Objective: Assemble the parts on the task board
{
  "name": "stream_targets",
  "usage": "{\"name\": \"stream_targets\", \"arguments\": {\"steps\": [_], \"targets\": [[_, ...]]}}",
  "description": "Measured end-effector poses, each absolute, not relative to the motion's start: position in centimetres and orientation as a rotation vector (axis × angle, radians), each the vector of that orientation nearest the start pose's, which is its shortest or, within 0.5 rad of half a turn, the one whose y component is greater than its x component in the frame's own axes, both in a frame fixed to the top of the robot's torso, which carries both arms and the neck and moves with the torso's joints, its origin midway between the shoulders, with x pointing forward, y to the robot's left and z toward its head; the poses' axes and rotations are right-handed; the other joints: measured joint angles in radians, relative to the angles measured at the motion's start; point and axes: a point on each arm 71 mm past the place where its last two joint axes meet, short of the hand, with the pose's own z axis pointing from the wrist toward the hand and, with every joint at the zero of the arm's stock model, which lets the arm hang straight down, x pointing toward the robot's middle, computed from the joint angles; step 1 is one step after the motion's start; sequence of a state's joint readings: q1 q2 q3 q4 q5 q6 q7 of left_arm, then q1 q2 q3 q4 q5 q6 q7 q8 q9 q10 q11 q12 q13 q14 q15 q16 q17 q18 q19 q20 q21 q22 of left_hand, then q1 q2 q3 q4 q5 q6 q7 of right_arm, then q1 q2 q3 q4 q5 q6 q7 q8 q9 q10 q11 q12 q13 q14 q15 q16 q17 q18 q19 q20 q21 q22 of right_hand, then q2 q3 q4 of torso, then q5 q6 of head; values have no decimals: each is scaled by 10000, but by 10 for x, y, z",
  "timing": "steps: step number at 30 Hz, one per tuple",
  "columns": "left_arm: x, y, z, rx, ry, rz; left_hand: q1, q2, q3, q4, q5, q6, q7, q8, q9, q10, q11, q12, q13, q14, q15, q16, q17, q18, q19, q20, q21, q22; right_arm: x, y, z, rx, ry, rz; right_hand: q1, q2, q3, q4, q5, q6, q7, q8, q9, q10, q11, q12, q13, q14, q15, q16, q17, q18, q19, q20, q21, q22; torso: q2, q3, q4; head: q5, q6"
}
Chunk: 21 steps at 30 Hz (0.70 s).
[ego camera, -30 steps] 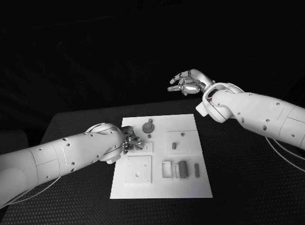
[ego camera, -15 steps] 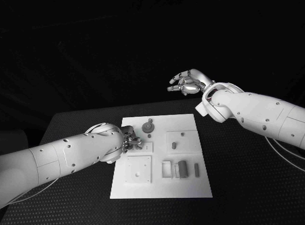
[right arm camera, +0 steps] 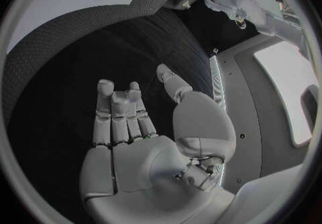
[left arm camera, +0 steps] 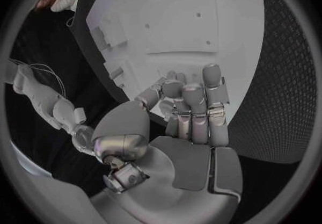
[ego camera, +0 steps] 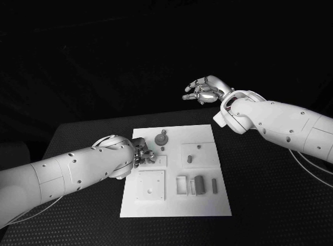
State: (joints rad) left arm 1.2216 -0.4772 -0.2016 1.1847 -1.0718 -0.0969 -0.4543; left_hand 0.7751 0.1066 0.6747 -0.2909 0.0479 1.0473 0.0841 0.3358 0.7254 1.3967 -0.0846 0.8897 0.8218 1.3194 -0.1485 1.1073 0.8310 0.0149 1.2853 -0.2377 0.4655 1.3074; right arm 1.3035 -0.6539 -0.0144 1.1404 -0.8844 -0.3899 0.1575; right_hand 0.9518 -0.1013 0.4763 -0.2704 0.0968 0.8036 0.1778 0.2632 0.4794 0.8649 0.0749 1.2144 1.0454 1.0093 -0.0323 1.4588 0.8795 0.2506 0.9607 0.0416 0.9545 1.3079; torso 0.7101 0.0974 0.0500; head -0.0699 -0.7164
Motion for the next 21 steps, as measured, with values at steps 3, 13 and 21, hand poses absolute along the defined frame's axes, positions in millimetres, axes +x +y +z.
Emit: {"name": "stream_targets", "arguments": {"steps": [3,13,21], "targets": [[515,130,-272,-1796,21947,-4000,0,0,-1,0,-6,1,-1,0,11,0,0,0,-10,-15,-15,0,-26,0,0,0,0,0,571,-221,-133,3192,14636,9023,0,0,0,0,0,0,-1,0,0,0,0,0,0,0,1,0,0,-1,0,0,0,0,0,0,1,-2,1],[514,131,-273,-1912,21809,-4048,1,0,-14,11,13,21,-21,-27,20,-1,-1,0,-22,-18,-18,80,-97,-2,1,1,0,7,571,-221,-133,3194,14644,9019,0,0,0,0,0,0,-4,0,-8,0,0,0,-10,3,3,0,1,0,0,0,0,0,1,0,3,-7,1],[513,130,-273,-1971,21729,-4080,15,-12,-28,1,13,23,-23,-60,20,-1,-1,40,-32,-21,-20,117,-131,-2,1,1,0,5,571,-222,-133,3199,14656,9012,0,0,0,0,0,1,-16,0,-8,0,0,0,-9,4,4,0,-10,0,0,0,0,0,0,0,3,-8,1]]}}
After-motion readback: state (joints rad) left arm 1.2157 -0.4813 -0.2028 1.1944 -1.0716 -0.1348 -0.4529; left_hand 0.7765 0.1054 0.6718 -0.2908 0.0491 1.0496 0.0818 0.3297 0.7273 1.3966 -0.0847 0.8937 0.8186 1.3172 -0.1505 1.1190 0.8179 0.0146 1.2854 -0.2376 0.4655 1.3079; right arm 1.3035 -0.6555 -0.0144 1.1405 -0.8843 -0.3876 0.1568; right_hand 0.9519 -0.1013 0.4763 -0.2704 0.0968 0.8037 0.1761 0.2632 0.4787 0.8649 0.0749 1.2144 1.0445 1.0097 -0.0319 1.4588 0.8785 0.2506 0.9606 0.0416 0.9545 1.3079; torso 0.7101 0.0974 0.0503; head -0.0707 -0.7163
